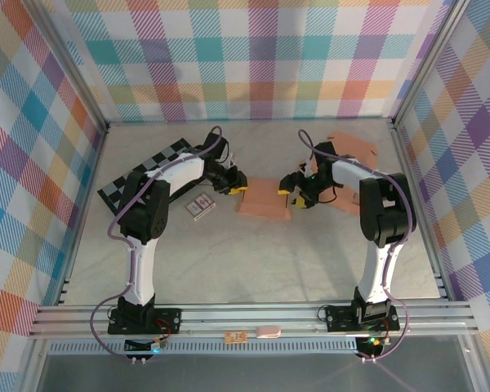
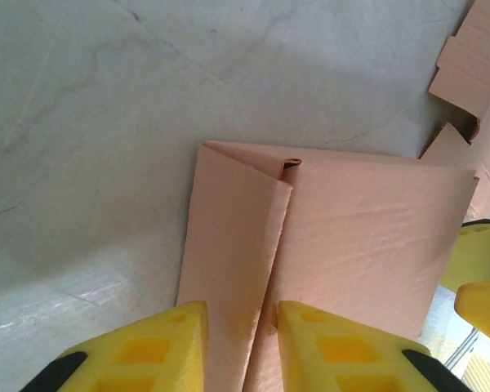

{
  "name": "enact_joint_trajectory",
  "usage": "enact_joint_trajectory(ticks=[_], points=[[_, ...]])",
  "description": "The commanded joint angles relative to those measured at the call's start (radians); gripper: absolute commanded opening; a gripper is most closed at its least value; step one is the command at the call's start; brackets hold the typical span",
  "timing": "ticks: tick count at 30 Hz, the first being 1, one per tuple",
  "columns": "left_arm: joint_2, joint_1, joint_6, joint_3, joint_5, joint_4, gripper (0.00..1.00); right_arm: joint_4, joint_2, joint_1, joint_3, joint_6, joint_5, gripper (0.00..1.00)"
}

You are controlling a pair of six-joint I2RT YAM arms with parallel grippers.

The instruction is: Fold the paper box

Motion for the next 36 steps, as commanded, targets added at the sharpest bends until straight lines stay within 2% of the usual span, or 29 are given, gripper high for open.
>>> enact_joint_trajectory(ticks=[1,9,22,30,36], points=[[0.018,-0.005,-0.001,-0.027,0.005,0.012,0.25,0.063,0.022,-0.011,-0.031,-0.029,-0.065,0.70],[0.011,0.004,0.004,-0.060,-0.005,0.018,0.17,0.141,0.041,-0.017,-0.066,-0.034,-0.135,0.72],[0.019,0.028,0.015,-0.081,-0.018,0.007,0.15,0.321,0.062,-0.012,-0.108,0.043,-0.266,0.74],[0.019,0.040,0.021,-0.096,-0.018,0.005,0.15,0.425,0.073,0.023,-0.127,0.125,-0.291,0.72],[0.007,0.041,0.018,-0.087,-0.018,0.006,0.17,0.568,0.082,0.050,-0.154,0.270,-0.297,0.70]])
